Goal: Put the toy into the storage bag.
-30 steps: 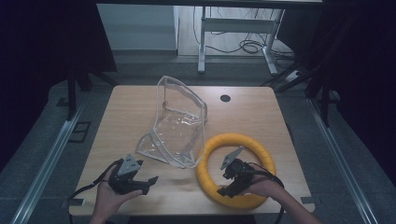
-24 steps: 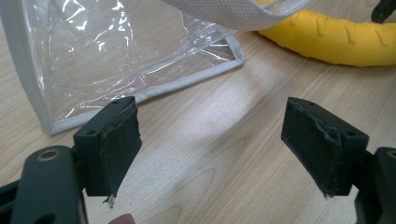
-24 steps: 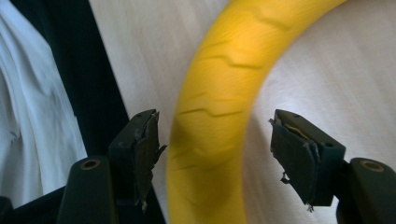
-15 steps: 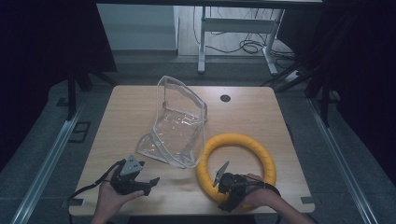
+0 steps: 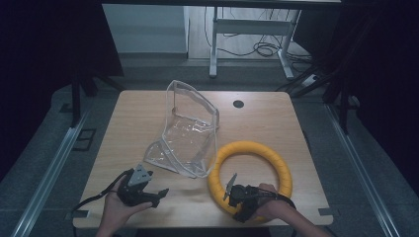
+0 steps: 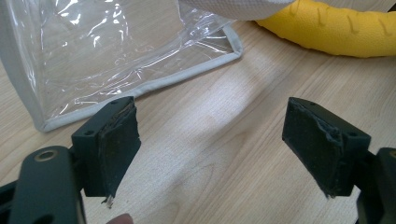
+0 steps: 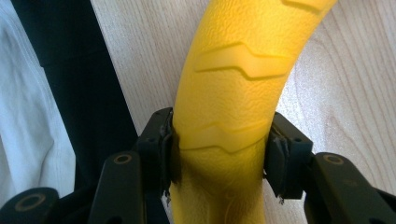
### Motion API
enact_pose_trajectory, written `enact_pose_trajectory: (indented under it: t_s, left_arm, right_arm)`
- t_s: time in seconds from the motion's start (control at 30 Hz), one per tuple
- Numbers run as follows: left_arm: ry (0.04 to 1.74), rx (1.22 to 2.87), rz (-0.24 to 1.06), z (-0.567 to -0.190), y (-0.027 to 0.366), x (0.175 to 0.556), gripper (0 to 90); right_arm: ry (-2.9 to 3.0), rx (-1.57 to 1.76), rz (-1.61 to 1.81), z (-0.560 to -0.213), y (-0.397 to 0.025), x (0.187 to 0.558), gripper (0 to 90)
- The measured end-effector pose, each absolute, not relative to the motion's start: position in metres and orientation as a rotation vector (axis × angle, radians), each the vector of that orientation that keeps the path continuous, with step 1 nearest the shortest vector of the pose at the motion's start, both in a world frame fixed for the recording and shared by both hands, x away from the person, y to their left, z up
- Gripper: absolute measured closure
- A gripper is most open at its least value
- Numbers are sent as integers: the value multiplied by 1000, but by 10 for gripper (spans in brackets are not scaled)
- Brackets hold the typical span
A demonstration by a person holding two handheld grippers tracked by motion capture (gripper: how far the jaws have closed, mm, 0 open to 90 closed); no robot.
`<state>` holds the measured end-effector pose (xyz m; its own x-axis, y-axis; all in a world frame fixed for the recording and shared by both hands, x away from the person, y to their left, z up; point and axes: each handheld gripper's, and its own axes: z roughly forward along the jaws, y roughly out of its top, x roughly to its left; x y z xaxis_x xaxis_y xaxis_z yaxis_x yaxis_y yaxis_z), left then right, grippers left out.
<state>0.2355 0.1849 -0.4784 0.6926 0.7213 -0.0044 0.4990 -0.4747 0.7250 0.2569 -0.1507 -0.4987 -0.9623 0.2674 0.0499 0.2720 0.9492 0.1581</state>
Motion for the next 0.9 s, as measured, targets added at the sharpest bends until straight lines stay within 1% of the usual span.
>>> enact_pose_trajectory:
  t_s: [0.13,0.47,0.77,0.87,0.9]
  left_arm:
    - [930,2172,399,-477,186,235,186]
    - [932,2157,394,-478,184,236,186]
    - [931,2142,406,-477,186,236,186]
    - [930,2139,408,-477,186,236,186]
    - [930,2139,408,-477,186,236,186]
  right_arm:
    - [-3051,-422,-261,-497,-156,261,505]
    - [-2953,-499,-564,-457,-195,272,514]
    - [-2917,-569,-728,-434,-211,280,516]
    - [-2934,-633,-824,-416,-224,285,516]
    - [-2934,-633,-824,-416,-224,285,516]
